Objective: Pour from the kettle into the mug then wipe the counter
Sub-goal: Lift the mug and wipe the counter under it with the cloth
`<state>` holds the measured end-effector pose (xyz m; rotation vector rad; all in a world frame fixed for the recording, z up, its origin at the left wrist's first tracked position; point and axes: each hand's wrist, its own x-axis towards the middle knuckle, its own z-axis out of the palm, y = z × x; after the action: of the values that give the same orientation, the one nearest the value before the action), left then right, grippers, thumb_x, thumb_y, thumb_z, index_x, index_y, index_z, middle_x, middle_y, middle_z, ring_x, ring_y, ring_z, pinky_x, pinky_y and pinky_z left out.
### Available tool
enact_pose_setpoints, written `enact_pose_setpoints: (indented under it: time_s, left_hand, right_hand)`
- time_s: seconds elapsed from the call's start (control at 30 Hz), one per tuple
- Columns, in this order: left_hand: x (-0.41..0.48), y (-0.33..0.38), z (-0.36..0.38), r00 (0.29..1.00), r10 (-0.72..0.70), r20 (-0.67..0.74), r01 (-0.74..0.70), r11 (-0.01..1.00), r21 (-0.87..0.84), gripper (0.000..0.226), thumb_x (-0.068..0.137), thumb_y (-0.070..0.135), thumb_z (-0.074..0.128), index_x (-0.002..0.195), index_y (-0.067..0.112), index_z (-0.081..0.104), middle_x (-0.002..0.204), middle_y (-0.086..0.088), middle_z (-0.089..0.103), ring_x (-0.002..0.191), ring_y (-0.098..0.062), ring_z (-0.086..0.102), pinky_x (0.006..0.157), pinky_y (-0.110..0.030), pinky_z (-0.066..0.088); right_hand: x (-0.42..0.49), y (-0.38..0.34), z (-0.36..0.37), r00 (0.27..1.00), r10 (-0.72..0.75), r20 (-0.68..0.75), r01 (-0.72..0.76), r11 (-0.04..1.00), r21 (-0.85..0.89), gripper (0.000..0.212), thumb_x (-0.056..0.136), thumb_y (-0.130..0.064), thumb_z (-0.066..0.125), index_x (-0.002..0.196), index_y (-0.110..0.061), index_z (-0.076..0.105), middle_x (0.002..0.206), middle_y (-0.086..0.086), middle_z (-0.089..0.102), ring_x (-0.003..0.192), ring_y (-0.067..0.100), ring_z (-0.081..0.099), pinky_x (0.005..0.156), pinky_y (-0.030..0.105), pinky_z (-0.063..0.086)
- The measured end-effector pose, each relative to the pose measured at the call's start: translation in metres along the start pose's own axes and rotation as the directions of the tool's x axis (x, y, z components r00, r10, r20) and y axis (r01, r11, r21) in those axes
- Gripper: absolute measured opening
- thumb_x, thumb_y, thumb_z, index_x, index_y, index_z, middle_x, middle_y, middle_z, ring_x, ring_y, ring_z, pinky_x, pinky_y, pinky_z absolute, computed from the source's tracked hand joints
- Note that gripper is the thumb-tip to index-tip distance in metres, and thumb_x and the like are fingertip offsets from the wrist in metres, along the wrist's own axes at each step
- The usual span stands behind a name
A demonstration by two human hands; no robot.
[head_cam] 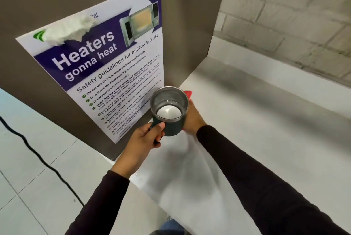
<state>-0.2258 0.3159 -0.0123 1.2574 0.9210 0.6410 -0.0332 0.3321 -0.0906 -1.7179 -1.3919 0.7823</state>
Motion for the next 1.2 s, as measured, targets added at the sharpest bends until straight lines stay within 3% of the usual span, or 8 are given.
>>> enact_pose_setpoints:
  time_s: [0.1,0.17,0.27,0.33,0.5,0.73,1.03,1.2]
  left_hand:
    - [0.003,0.005,0.003,1.0,0.016,0.021,-0.016,1.0,-0.023,0.033,0.08,0.035,0.055,0.048,0.025,0.051,0.05,0.012,0.05,0.054,-0.002,0.049,0.062,-0.024,0.046]
    - [0.007,0.005,0.004,0.999,0.034,0.036,-0.033,0.999,-0.022,0.036,0.086,0.031,0.054,0.051,0.025,0.051,0.051,0.011,0.048,0.054,-0.003,0.048,0.063,-0.025,0.046]
    - [0.015,0.001,0.007,0.998,0.034,0.059,-0.035,0.999,0.004,0.039,0.091,0.027,0.051,0.052,0.025,0.048,0.051,0.012,0.047,0.054,-0.002,0.048,0.063,-0.022,0.048]
    - [0.021,-0.003,0.012,0.999,0.002,0.043,-0.003,1.0,0.006,0.039,0.09,0.028,0.052,0.051,0.025,0.048,0.05,0.013,0.047,0.052,-0.001,0.047,0.062,-0.022,0.047]
    - [0.036,-0.018,0.023,0.997,-0.079,0.011,0.079,0.997,-0.006,0.039,0.087,0.032,0.055,0.049,0.025,0.049,0.048,0.014,0.049,0.055,-0.006,0.048,0.066,-0.026,0.045]
    - [0.044,-0.033,0.028,0.993,-0.114,-0.003,0.114,0.993,-0.02,0.041,0.088,0.033,0.054,0.048,0.024,0.047,0.05,0.014,0.053,0.067,-0.011,0.049,0.067,-0.027,0.046]
    - [0.045,-0.028,0.028,0.991,-0.136,0.02,0.134,0.989,0.059,0.033,0.09,0.024,0.054,0.06,0.012,0.049,0.065,-0.003,0.049,0.071,-0.018,0.048,0.07,-0.03,0.052]
    - [0.031,-0.025,0.024,0.946,0.185,-0.267,-0.083,0.932,0.352,0.015,0.087,0.023,0.057,0.074,0.016,0.053,0.076,-0.003,0.052,0.073,-0.015,0.049,0.067,-0.025,0.04]
  right_hand:
    - [-0.03,-0.005,0.003,0.989,0.066,0.133,-0.066,0.998,-0.004,0.058,0.066,-0.018,0.078,0.118,-0.024,0.053,0.1,0.004,0.066,0.088,0.023,0.066,0.068,0.047,0.062]
    - [-0.052,-0.006,0.002,0.975,0.014,0.223,0.003,0.997,-0.073,0.039,0.069,-0.027,0.073,0.105,-0.023,0.058,0.084,-0.001,0.065,0.071,0.021,0.066,0.066,0.046,0.061]
    - [-0.084,0.001,-0.005,0.931,-0.212,0.296,0.291,0.922,-0.255,0.038,0.079,-0.025,0.064,0.117,-0.029,0.063,0.127,-0.001,0.06,0.123,0.021,0.051,0.109,0.042,0.034]
    - [-0.104,0.01,-0.013,0.921,-0.231,0.313,0.33,0.89,-0.315,0.046,0.082,-0.023,0.063,0.127,-0.028,0.057,0.144,-0.005,0.048,0.136,0.011,0.038,0.116,0.04,0.013]
    - [-0.155,0.036,-0.044,0.994,-0.093,0.052,0.104,0.952,-0.286,0.041,0.081,-0.024,0.063,0.122,-0.025,0.061,0.142,-0.007,0.048,0.135,-0.002,0.029,0.116,0.02,-0.001]
    - [-0.158,0.038,-0.048,0.928,0.174,-0.328,-0.254,0.942,-0.218,0.039,0.088,-0.023,0.059,0.127,-0.024,0.056,0.147,-0.002,0.041,0.142,0.011,0.026,0.118,0.034,-0.004]
    - [-0.154,0.039,-0.042,0.909,0.174,-0.378,-0.291,0.915,-0.278,0.038,0.089,-0.028,0.057,0.126,-0.024,0.056,0.147,0.001,0.042,0.142,0.013,0.027,0.118,0.038,0.0]
    - [-0.157,0.038,-0.042,0.912,0.161,-0.376,-0.277,0.92,-0.278,0.039,0.09,-0.03,0.057,0.128,-0.024,0.054,0.147,-0.001,0.042,0.142,0.011,0.026,0.119,0.037,-0.001]
